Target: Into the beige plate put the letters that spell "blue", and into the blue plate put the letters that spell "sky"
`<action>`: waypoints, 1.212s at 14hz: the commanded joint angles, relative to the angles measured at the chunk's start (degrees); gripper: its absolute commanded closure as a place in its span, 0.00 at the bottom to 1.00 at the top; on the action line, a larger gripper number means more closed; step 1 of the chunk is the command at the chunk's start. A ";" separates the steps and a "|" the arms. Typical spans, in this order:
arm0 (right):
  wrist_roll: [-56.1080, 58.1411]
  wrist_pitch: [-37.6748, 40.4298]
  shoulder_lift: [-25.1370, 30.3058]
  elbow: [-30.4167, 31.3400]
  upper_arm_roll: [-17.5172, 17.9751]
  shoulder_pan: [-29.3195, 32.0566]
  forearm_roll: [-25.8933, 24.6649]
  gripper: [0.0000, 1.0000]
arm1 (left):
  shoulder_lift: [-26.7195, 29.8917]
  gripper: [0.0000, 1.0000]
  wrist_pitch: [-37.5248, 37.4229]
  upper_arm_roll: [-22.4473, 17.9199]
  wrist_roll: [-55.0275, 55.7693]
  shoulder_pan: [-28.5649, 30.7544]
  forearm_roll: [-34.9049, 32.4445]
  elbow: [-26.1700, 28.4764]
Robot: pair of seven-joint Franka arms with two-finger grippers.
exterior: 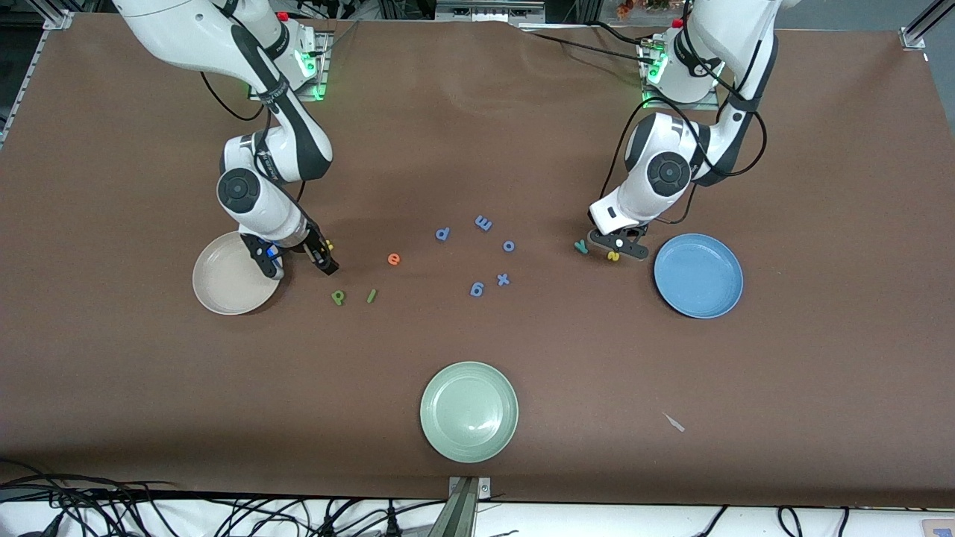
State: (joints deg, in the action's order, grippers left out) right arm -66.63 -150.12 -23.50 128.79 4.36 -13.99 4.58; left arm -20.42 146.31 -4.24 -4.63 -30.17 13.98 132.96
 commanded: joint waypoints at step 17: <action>-0.25 -9.75 1.00 7.18 1.62 0.01 1.04 0.55 | 6.97 0.21 -1.29 -13.09 -13.22 2.84 -4.58 -1.38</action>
State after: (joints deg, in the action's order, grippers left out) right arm -66.71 -158.19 -22.64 134.32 5.40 -13.98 4.61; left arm -13.72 144.69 -19.10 -18.34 -26.20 9.47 132.20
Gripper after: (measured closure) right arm 0.335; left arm 0.286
